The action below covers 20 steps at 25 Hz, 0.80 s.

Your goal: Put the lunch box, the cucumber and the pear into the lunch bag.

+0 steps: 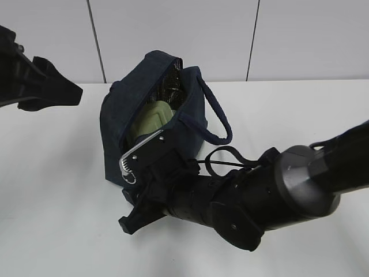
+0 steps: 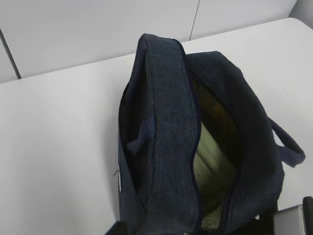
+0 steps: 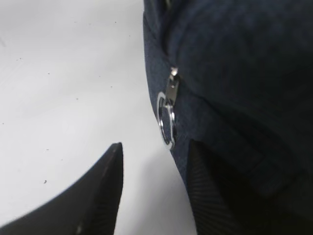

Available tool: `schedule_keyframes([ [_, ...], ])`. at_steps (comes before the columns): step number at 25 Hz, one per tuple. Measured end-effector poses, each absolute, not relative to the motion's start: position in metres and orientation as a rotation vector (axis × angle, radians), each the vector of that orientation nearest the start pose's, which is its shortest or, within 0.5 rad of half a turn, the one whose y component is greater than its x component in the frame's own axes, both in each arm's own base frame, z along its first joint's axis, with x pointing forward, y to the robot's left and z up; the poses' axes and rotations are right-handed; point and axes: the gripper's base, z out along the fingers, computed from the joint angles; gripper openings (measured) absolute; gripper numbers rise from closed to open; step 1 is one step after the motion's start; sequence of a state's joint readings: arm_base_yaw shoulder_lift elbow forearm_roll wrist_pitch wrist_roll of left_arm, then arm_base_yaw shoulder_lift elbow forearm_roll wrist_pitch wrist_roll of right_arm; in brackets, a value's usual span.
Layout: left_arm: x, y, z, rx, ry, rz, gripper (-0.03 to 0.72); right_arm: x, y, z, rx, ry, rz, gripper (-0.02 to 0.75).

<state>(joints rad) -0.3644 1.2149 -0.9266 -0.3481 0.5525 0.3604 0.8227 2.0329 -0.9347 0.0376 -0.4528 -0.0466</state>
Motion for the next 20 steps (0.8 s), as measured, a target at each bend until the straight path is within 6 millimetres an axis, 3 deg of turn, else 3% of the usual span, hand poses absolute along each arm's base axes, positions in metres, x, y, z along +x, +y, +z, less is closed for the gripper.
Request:
schedule_keyframes([
  [8,0.232,-0.106,0.313,0.578,2.236,-0.363,0.309,0.272,0.291,0.117,-0.857,1.957,0.468,0.305],
  [14,0.232,-0.106,0.313,0.578,2.236,-0.363,0.309,0.272,0.291,0.104,-0.874,1.996,0.454,0.291],
  [20,0.232,-0.106,0.313,0.578,2.236,-0.363,0.309,0.273,0.293,0.105,-0.882,1.977,0.458,0.268],
])
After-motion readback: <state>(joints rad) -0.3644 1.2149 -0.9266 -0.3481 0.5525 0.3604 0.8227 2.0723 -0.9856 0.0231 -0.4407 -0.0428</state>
